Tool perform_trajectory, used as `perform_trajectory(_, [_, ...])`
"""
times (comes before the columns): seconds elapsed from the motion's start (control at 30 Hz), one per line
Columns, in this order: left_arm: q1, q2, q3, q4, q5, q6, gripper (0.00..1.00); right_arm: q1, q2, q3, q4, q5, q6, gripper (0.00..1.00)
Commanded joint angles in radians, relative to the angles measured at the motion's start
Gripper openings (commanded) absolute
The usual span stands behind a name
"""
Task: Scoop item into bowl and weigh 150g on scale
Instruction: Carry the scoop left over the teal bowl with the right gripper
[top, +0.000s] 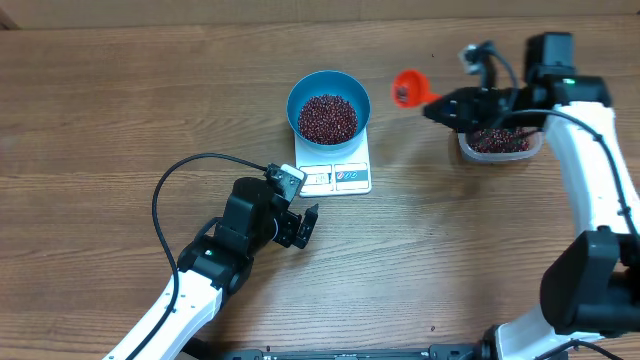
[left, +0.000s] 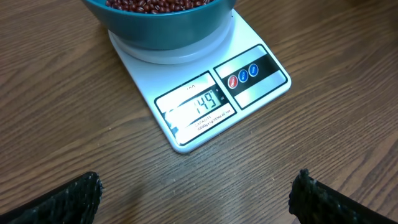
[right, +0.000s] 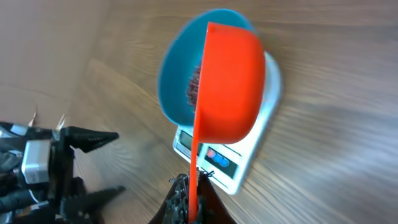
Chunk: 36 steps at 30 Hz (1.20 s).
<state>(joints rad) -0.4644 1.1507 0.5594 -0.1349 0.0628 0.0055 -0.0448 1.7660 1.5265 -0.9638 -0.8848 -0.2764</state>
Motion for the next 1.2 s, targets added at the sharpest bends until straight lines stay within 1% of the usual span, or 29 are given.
perform_trajectory(0.0, [-0.001,0.007,-0.002,0.000,-0.011,-0.006,1.00,0.073,-0.028,0.034,0.047,0.039,0.097,0.04])
perform_trajectory(0.07, [-0.001,0.007,-0.002,0.000,-0.011,-0.006,1.00,0.119,-0.028,0.034,0.077,0.089,0.124,0.04])
perform_trajectory(0.3, [-0.001,0.007,-0.002,0.000,-0.011,-0.006,1.00,0.249,-0.028,0.034,0.124,0.272,0.128,0.04])
perform_trajectory(0.5, [-0.001,0.007,-0.002,0.000,-0.011,-0.006,1.00,0.347,-0.027,0.034,0.161,0.495,0.143,0.04])
perform_trajectory(0.57, [-0.001,0.007,-0.002,0.000,-0.011,-0.006,1.00,0.387,-0.026,0.034,0.177,0.596,0.143,0.04])
perform_trajectory(0.73, [-0.001,0.007,-0.002,0.000,-0.011,-0.006,1.00,0.445,-0.023,0.034,0.204,0.741,0.143,0.04])
perform_trajectory(0.93, [-0.001,0.007,-0.002,0.000,-0.011,-0.006,1.00,0.479,-0.021,0.032,0.231,0.845,0.142,0.04])
perform_trajectory(1.17, [-0.001,0.007,-0.002,0.000,-0.011,-0.006,1.00,0.481,-0.021,0.032,0.249,0.858,0.142,0.04])
